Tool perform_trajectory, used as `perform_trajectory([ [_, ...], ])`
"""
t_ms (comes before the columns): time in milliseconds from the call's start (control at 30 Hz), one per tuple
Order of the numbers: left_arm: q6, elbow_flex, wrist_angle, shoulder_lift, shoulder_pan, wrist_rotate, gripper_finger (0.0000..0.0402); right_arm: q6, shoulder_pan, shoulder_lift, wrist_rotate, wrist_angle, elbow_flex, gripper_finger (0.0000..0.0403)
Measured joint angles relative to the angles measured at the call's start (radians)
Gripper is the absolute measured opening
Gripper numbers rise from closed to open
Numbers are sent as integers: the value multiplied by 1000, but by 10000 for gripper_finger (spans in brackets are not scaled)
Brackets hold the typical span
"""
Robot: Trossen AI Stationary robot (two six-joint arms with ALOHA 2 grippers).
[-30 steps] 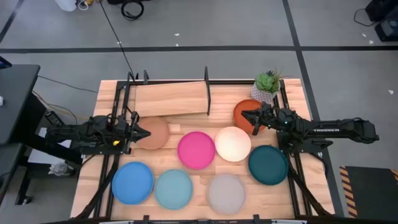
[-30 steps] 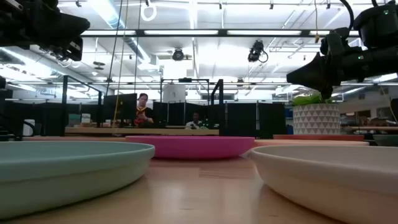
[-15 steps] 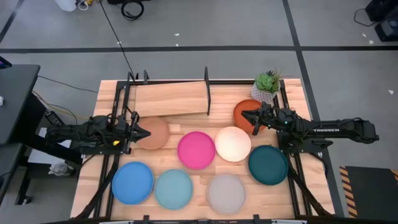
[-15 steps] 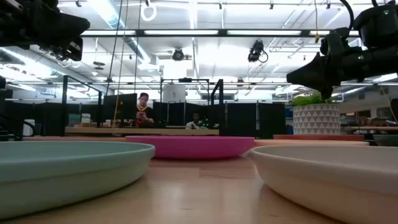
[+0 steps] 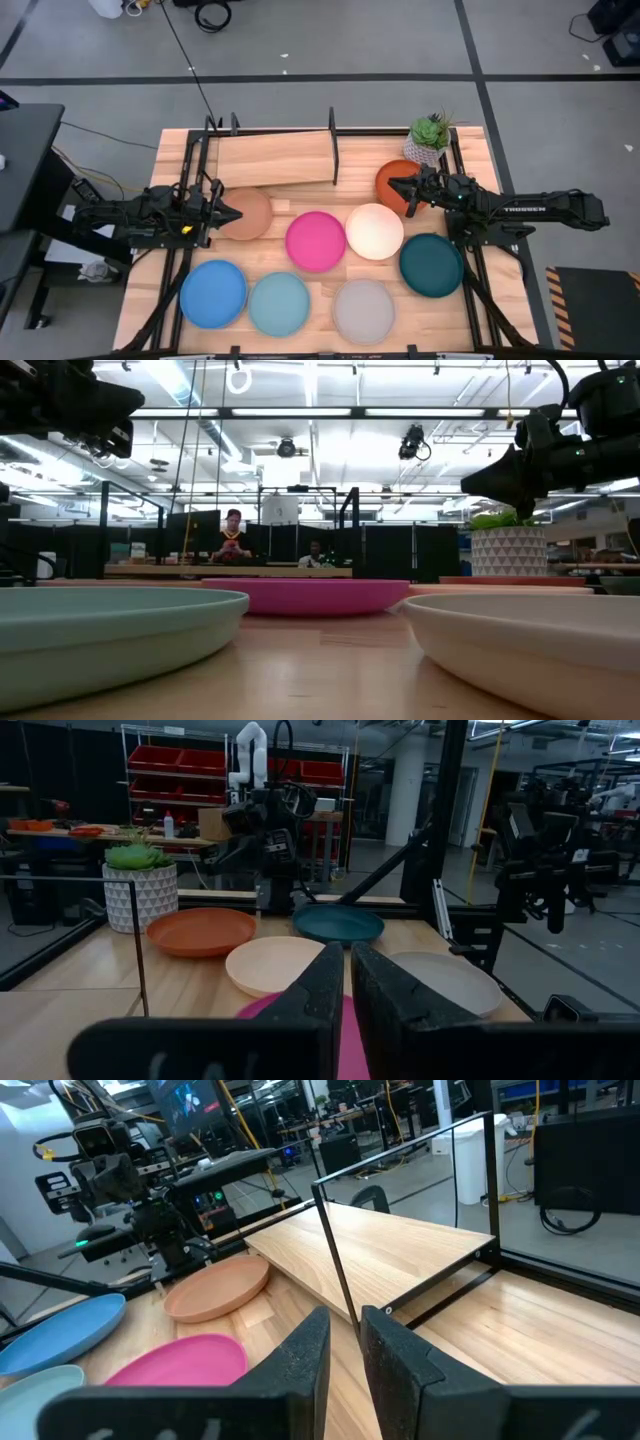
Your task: Place and stack plates onto a shelf
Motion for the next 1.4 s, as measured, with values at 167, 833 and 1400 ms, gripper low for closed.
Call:
perform_trajectory([
  [167, 0, 0, 0, 0, 0, 0, 32, 0, 0, 0, 0, 0, 0, 68],
  [833, -24, 0, 37, 0, 0, -1, 32, 0, 0, 0, 0, 4, 0, 68],
  [1400, -158, 0, 213, 310, 38, -183, 32, -52, 0, 0, -74, 110, 0, 68],
])
